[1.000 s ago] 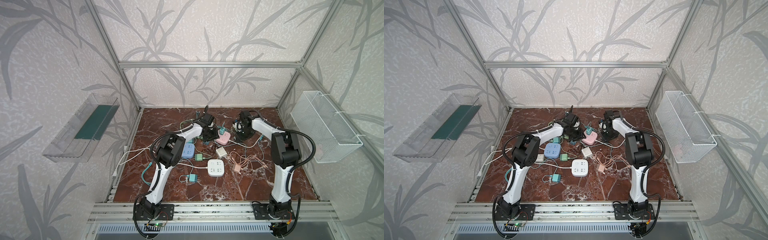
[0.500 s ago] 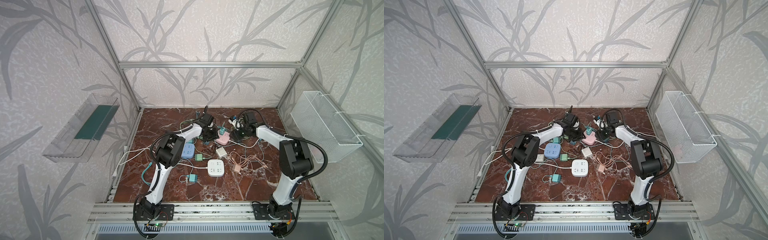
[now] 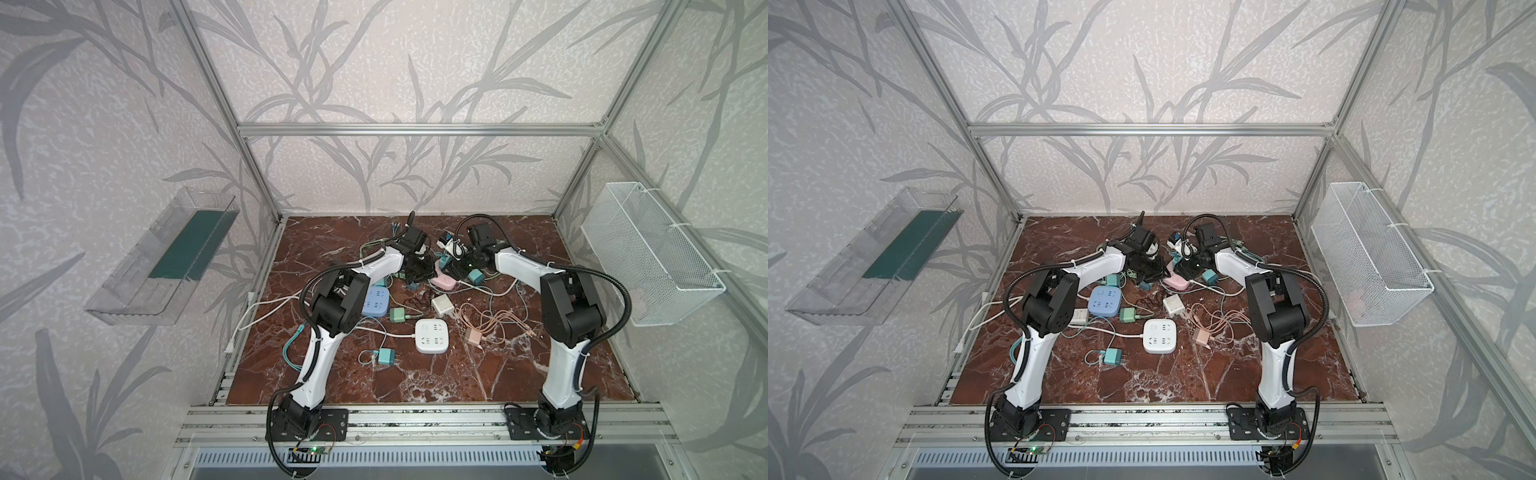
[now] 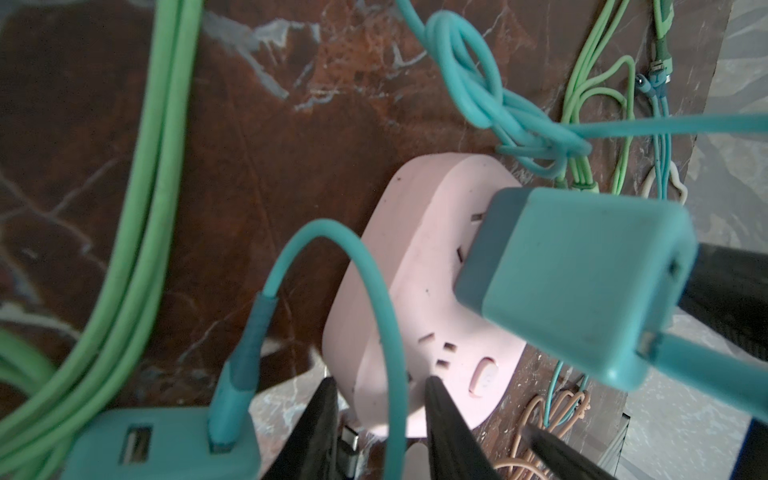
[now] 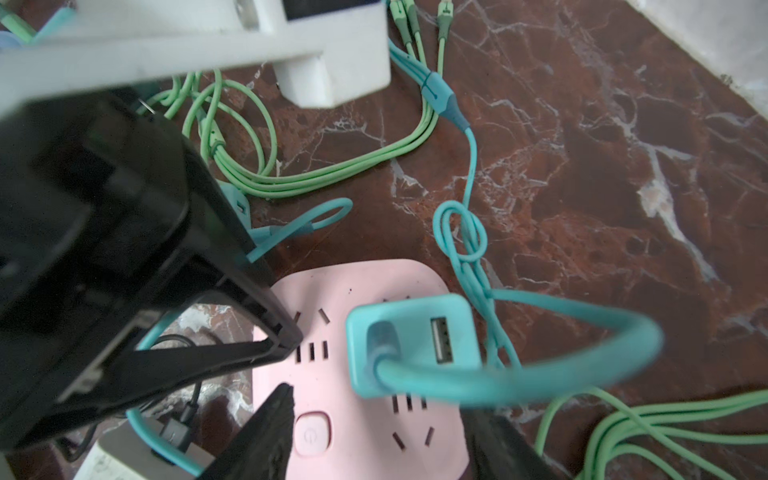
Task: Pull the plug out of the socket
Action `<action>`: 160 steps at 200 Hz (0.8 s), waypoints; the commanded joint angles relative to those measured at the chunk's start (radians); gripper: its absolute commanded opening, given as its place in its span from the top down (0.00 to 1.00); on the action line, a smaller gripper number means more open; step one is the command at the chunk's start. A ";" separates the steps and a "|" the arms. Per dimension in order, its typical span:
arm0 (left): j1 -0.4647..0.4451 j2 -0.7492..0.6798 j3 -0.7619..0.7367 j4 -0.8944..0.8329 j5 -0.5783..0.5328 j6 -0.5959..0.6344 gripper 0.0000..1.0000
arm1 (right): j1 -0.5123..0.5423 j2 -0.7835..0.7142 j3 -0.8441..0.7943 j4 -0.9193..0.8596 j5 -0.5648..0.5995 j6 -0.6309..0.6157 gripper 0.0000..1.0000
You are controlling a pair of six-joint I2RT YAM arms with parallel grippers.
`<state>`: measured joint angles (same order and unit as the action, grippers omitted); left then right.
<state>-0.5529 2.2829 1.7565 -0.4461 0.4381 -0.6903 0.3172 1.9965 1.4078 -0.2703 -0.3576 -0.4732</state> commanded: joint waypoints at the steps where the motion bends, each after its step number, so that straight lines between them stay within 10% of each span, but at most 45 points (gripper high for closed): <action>1: -0.014 0.050 -0.051 -0.109 -0.024 0.017 0.66 | 0.008 0.037 0.058 -0.041 -0.009 -0.038 0.35; 160: -0.007 0.050 -0.061 -0.104 -0.012 0.017 0.67 | 0.043 0.154 0.181 -0.119 0.024 -0.087 0.46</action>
<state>-0.5465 2.2818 1.7512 -0.4419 0.4564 -0.6899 0.3435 2.1231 1.5620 -0.3679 -0.3336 -0.5507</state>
